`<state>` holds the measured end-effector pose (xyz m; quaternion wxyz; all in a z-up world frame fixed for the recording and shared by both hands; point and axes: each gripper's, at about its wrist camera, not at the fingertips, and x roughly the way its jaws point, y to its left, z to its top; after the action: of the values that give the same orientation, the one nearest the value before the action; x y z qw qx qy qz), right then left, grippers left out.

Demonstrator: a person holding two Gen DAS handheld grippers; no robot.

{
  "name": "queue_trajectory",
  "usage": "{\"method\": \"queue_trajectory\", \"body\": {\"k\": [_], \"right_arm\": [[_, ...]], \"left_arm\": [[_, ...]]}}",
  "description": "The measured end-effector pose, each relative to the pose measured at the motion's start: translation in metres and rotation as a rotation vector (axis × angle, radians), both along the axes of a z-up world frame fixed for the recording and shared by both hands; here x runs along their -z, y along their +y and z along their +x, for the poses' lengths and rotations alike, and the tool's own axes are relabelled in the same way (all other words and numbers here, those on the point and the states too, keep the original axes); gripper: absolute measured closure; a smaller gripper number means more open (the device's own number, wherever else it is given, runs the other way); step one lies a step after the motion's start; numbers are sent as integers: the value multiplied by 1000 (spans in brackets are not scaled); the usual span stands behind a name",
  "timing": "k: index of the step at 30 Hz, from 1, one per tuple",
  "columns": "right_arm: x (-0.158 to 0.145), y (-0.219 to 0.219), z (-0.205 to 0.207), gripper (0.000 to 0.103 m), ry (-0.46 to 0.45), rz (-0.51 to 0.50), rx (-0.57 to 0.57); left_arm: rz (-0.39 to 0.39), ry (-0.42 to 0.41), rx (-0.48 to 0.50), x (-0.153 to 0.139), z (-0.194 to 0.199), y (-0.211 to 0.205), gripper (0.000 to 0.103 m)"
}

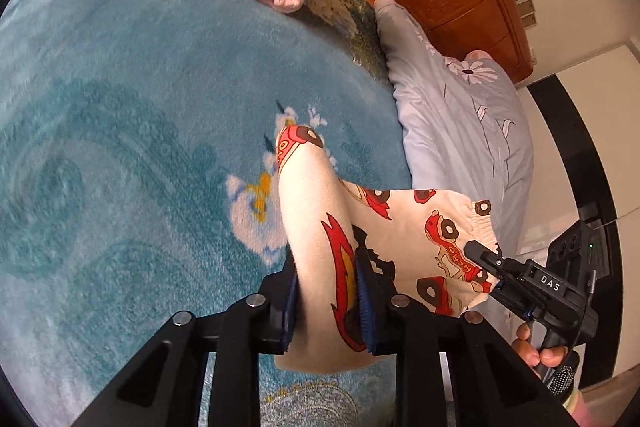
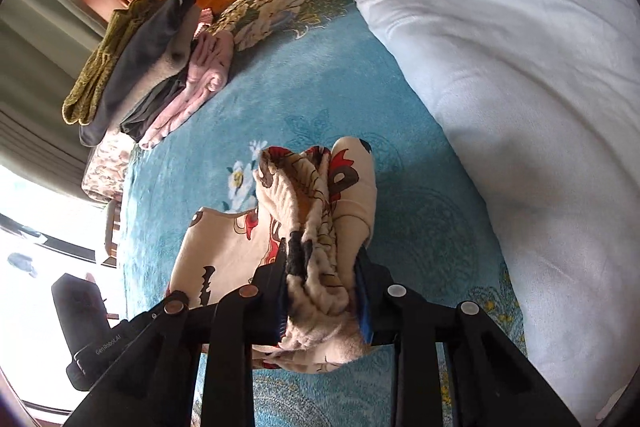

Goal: Fold clothes
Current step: 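Grasp the folded pants bundle with both grippers, then carry the folded pants with both grippers onto the olive knit stack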

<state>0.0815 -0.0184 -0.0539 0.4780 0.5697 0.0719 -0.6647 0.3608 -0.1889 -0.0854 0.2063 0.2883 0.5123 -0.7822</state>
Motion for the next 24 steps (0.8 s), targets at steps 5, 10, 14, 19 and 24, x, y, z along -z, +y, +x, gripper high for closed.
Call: {"method": "queue_trajectory", "body": {"k": [5, 10, 14, 19, 24], "right_arm": [[-33, -37, 4, 75, -12, -70, -41], [-92, -97, 9, 75, 35, -176, -123], [-155, -156, 16, 75, 91, -288, -200], [-214, -241, 24, 75, 113, -400, -233], [-252, -325, 36, 75, 152, -466, -266]], "left_arm": [[-135, 3, 18, -52, -1, -41, 77], [-287, 61, -3, -130, 5, -105, 77], [-426, 70, -14, -192, 5, -164, 77], [-540, 65, -52, -250, 12, -241, 77], [-609, 66, -118, -285, 23, -317, 77]]}}
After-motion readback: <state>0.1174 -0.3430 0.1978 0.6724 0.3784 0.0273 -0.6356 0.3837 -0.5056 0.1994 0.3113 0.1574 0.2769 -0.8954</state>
